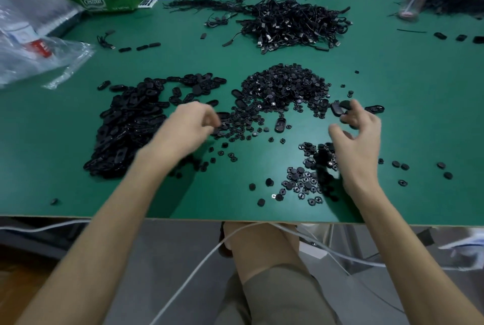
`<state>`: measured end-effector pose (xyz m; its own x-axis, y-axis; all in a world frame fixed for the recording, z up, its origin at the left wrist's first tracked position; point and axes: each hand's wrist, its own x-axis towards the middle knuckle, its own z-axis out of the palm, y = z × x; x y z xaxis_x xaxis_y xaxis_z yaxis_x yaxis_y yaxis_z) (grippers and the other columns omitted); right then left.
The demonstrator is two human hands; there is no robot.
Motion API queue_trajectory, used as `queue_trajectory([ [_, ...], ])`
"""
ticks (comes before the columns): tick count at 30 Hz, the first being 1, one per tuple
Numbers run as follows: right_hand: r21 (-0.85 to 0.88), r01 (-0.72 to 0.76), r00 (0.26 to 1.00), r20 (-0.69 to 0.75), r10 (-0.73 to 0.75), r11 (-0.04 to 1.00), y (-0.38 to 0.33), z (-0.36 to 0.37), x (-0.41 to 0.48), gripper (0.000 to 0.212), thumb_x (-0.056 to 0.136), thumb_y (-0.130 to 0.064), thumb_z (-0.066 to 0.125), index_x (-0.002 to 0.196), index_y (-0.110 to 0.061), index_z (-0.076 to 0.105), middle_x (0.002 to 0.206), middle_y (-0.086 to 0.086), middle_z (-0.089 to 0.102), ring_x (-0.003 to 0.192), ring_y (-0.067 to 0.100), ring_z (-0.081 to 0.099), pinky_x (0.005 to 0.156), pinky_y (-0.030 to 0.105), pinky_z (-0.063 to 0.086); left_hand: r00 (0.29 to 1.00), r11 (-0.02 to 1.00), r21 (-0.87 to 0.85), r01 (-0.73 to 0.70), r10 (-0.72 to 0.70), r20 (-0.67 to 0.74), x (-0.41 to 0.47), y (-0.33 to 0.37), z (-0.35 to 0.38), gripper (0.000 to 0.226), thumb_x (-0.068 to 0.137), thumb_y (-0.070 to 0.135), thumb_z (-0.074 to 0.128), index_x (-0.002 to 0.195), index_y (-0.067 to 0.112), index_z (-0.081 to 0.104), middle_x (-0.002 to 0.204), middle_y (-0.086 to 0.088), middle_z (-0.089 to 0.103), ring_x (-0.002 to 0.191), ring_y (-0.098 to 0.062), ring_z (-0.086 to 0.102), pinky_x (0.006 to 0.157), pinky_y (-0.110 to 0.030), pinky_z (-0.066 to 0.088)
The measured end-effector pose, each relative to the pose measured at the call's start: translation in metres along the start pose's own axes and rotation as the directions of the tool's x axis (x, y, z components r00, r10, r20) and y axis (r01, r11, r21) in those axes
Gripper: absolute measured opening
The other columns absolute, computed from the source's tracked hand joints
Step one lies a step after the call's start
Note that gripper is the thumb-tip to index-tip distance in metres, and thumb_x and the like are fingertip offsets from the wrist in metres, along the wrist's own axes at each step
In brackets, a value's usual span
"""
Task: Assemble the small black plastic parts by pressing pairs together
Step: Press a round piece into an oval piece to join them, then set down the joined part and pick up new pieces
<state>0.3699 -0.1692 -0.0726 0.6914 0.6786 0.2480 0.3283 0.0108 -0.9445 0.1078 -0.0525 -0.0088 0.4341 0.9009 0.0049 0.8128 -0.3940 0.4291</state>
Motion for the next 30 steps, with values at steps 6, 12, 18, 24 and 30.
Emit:
queue_trajectory([
  [6, 0.051, -0.149, 0.982, 0.123, 0.142, 0.988, 0.005, 0.001, 0.004, 0.082, 0.097, -0.007, 0.057, 0.165, -0.018, 0.013, 0.171, 0.003, 0.020, 0.146, 0.011, 0.040, 0.112, 0.022, 0.034, 0.961, 0.955, 0.291, 0.061, -0.135, 0.241, -0.008, -0.045, -0.043, 0.018, 0.088, 0.024, 0.082, 0.099, 0.032, 0.071, 0.099, 0.010, 0.057, 0.087, -0.007, 0.055, 0.084, -0.031, 0.042],
  [12, -0.238, 0.149, 0.971, 0.217, -0.096, 0.960, -0.003, 0.001, -0.003, 0.044, 0.098, -0.020, 0.067, 0.142, -0.016, 0.060, 0.148, -0.002, 0.055, 0.128, 0.009, 0.051, 0.109, 0.022, 0.036, 0.978, 0.962, 0.272, 0.020, -0.075, 0.196, -0.009, -0.049, -0.025, 0.016, 0.084, 0.026, 0.085, 0.087, 0.029, 0.070, 0.089, 0.015, 0.049, 0.088, -0.013, 0.052, 0.082, -0.034, 0.044],
  [18, -0.337, 0.411, 0.860, 0.452, -0.237, 0.847, -0.003, 0.009, -0.008, 0.035, 0.093, -0.039, 0.072, 0.125, -0.025, 0.071, 0.121, -0.009, 0.054, 0.119, 0.006, 0.033, 0.098, 0.014, 0.023, 1.000, 0.992, 0.126, 0.009, -0.008, -0.005, -0.005, -0.036, -0.018, 0.010, 0.093, 0.026, 0.076, 0.093, 0.024, 0.066, 0.090, 0.010, 0.063, 0.082, -0.009, 0.062, 0.078, -0.029, 0.049],
  [24, -0.411, 0.560, 0.784, 0.542, -0.301, 0.719, 0.002, 0.016, -0.011, 0.026, 0.096, -0.030, 0.072, 0.117, -0.017, 0.076, 0.113, 0.002, 0.061, 0.118, 0.024, 0.040, 0.102, 0.036, 0.040, 0.991, 0.819, -0.566, -0.090, 0.131, 0.032, -0.005, 0.014, 0.016, 0.020, 0.101, 0.014, 0.065, 0.119, 0.022, 0.068, 0.095, -0.003, 0.074, 0.068, -0.013, 0.072, 0.055, -0.023, 0.052],
  [30, -0.447, 0.540, 0.809, 0.510, -0.292, 0.713, 0.000, 0.017, -0.010, 0.012, 0.093, -0.022, 0.075, 0.098, -0.011, 0.076, 0.096, 0.004, 0.064, 0.105, 0.029, 0.046, 0.093, 0.038, 0.041, 0.973, 0.383, -0.907, 0.174, 0.072, 0.217, 0.006, 0.050, 0.063, 0.027, 0.094, 0.010, 0.073, 0.121, 0.014, 0.074, 0.091, -0.005, 0.072, 0.081, -0.016, 0.071, 0.069, -0.022, 0.056],
])
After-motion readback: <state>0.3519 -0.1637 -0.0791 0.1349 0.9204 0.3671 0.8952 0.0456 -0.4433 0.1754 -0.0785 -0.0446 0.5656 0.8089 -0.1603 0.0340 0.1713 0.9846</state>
